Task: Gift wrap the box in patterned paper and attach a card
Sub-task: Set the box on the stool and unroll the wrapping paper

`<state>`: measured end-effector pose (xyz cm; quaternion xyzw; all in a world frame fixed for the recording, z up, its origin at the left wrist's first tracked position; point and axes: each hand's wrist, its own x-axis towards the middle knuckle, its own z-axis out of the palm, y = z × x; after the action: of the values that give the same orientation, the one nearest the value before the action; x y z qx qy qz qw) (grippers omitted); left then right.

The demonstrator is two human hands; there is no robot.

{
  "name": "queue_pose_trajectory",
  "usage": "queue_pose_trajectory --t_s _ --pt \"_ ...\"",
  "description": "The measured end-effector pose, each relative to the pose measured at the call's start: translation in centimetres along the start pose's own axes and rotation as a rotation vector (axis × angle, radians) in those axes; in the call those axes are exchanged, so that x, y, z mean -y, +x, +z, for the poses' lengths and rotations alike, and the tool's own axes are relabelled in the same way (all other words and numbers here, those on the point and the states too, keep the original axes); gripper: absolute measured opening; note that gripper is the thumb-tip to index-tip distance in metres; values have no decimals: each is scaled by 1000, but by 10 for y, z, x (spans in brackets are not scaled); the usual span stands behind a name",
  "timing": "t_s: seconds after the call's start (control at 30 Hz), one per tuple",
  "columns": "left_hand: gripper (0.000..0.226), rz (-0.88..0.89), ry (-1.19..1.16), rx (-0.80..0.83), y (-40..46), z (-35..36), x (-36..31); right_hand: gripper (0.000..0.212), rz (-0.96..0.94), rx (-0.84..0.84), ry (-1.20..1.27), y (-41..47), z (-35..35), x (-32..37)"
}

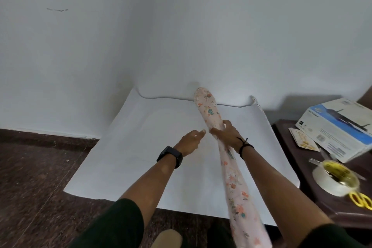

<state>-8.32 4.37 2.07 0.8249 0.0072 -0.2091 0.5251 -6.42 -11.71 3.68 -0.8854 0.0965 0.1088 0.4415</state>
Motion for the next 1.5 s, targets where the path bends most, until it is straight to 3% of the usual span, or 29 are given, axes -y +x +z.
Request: queue_pose_trajectory --t_s 0.13,0.33,0.47,0.57,0.7,0.77,0.83,0.9,1.03,1.1,1.23,1.33,1.4,1.5 --pt "62 -11 -335 180 -29 25 -36 84 29 -17 320 -25 -12 11" --pt "81 61 -434 264 -58 56 -74 100 -1 56 570 -71 -56 15" --pt "77 114 -412 310 -70 77 -100 55 -87 99 633 -102 -93 7" --pt "70 167 -412 312 -78 96 -122 58 -64 80 679 -121 -121 -5" --pt "89 233 -454 262 -82 125 -149 68 20 43 680 -148 -153 -29" --pt "77 261 -466 281 -84 142 -164 70 6 67 777 -163 -168 -43" --pt "56 264 -502 259 -86 161 -179 59 -39 89 847 -181 -183 -54" --pt "66 255 -518 228 -90 184 -195 48 -109 95 875 -194 -196 -69" --pt "77 240 -491 327 -96 235 -225 39 -183 -13 886 -211 -222 -95" --pt "85 207 -422 395 -95 262 -233 46 -173 -128 919 -213 -242 -111" --pt "46 156 -428 529 -105 312 -238 80 -44 -464 771 -214 -281 -154" --pt "48 104 -400 619 -111 346 -232 61 119 -652 609 -213 -301 -190" --pt "50 83 -335 686 -109 366 -222 53 196 -685 568 -211 -310 -211" --pt "36 77 -242 796 -105 390 -205 52 300 -689 546 -205 -314 -239"
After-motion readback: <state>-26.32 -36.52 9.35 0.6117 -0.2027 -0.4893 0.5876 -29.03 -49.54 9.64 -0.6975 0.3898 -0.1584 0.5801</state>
